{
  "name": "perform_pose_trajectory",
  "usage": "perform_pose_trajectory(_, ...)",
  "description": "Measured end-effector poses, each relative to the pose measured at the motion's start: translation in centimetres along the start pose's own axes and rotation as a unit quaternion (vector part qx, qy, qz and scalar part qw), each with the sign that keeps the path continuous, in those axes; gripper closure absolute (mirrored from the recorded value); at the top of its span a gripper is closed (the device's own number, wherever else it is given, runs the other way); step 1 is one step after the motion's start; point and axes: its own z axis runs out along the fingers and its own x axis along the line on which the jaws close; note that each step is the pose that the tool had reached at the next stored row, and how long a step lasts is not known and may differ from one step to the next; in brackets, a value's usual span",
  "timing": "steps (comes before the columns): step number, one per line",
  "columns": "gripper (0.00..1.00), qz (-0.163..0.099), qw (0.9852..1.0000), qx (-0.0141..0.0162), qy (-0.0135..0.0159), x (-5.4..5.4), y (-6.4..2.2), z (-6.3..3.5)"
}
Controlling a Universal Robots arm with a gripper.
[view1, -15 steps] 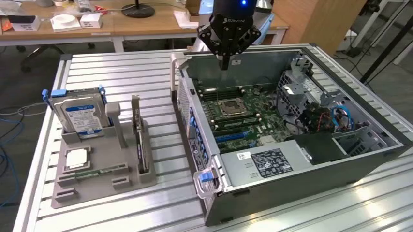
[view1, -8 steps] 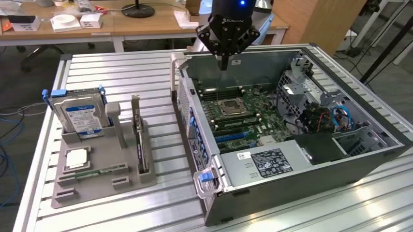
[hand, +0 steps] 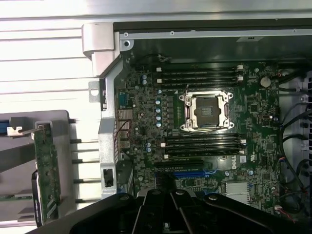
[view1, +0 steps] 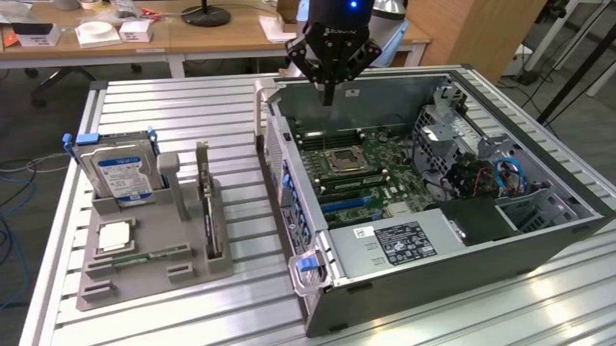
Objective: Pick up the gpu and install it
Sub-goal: 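Reach for the gpu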
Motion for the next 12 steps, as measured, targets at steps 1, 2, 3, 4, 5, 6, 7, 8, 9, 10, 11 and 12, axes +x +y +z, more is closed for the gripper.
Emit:
perform_pose_trajectory(1,0.89,0.0,1.0,0.0,0.0001,0.08,-0.01,0.0)
perform_pose_trajectory(2,0.89,0.0,1.0,0.0001,0.0001,0.15,-0.01,0.0)
perform_pose_trajectory(3,0.89,0.0,1.0,0.0,0.0,0.23,-0.02,0.0)
perform_pose_trajectory(4,0.89,0.0,1.0,0.0001,0.0,0.3,-0.02,0.0)
perform_pose_trajectory(5,0.89,0.0,1.0,0.0001,0.0001,0.36,-0.03,0.0)
perform_pose_trajectory(6,0.89,0.0,1.0,0.0001,0.0001,0.42,-0.03,0.0)
perform_pose_trajectory(7,0.89,0.0,1.0,0.0001,0.0001,0.46,-0.03,0.01)
perform_pose_trajectory(8,0.89,0.0,1.0,0.0001,0.0001,0.48,-0.04,0.01)
perform_pose_trajectory(9,0.89,0.0,1.0,0.0001,0.0001,0.51,-0.04,0.01)
perform_pose_trajectory(10,0.89,0.0,1.0,0.0001,0.0001,0.51,-0.04,0.01)
perform_pose_trajectory(11,0.89,0.0,1.0,0.0001,0.0001,0.51,-0.04,0.01)
perform_pose_trajectory(12,0.89,0.0,1.0,0.0001,0.0,0.51,-0.04,0.01)
